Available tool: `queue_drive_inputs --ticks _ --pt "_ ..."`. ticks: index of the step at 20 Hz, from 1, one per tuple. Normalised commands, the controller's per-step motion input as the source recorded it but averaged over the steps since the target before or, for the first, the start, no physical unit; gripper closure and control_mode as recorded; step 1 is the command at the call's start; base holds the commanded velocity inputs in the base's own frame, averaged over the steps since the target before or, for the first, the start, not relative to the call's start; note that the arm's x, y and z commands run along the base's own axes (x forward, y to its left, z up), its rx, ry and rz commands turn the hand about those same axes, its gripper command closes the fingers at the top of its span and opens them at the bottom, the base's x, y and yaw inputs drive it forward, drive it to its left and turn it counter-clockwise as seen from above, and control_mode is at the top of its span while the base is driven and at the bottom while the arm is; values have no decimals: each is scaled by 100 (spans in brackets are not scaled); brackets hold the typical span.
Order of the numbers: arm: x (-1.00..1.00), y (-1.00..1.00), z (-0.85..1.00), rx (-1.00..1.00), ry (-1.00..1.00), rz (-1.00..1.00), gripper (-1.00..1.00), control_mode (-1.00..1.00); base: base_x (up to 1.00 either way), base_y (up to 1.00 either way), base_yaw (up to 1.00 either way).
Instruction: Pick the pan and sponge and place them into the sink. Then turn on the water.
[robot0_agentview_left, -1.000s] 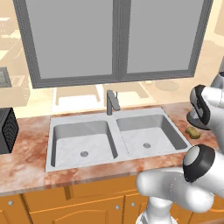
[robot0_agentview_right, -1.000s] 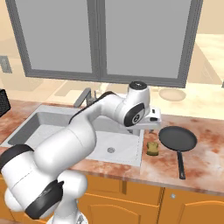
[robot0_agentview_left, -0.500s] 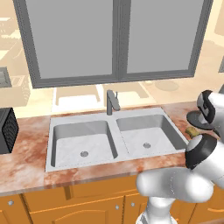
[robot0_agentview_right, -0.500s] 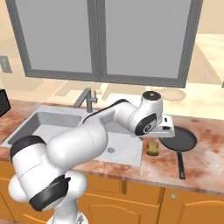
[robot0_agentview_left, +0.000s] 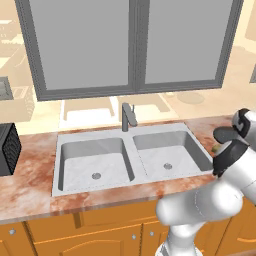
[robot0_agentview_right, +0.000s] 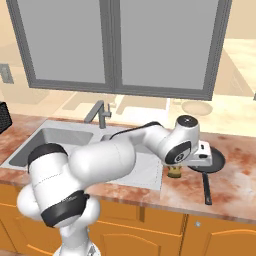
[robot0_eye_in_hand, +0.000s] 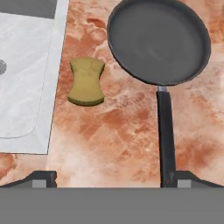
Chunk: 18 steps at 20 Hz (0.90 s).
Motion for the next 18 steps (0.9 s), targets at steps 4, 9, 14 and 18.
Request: queue_drive_inputs --ticks 4,9,14,18 --pt "1 -38 -25 0 0 0 -100 -100 0 0 0" --pt "5 -34 -25 0 0 0 -100 -100 0 0 0" --pt "12 -31 -21 0 0 0 -100 -100 0 0 0" --pt "21 -31 -23 1 1 0 -100 -100 0 0 0"
